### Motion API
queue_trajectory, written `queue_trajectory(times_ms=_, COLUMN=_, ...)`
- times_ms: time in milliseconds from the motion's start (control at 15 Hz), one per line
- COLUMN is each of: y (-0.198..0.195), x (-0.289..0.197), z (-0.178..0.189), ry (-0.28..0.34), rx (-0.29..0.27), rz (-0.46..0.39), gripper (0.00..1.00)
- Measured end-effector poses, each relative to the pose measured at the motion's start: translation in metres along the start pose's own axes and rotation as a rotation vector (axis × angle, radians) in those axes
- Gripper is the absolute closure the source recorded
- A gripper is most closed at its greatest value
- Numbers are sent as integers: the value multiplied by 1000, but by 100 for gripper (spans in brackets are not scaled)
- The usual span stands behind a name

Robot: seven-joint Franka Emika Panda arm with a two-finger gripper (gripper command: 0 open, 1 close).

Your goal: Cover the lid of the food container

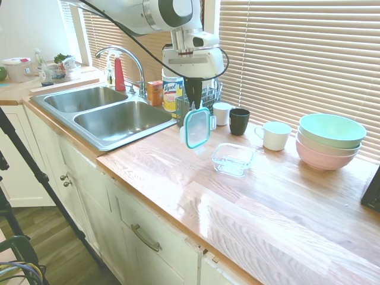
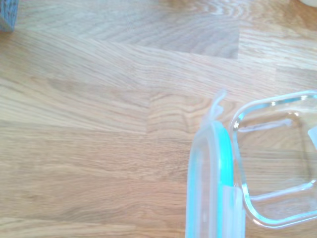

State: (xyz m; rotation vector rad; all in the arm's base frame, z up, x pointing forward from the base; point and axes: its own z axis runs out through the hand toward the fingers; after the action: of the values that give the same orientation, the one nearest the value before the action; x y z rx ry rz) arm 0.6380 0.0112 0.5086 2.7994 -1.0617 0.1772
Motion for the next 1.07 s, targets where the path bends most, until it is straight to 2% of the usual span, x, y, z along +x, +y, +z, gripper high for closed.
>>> queue_trajectory(times_ms=600, y=28, x=20, z=6, ry=1, rx=-33, rz=-181, gripper=100)
queue_trajectory(times_ms=1067, y=51, x=40, z=14, ry=14, rx=-28, rz=-220, gripper=100)
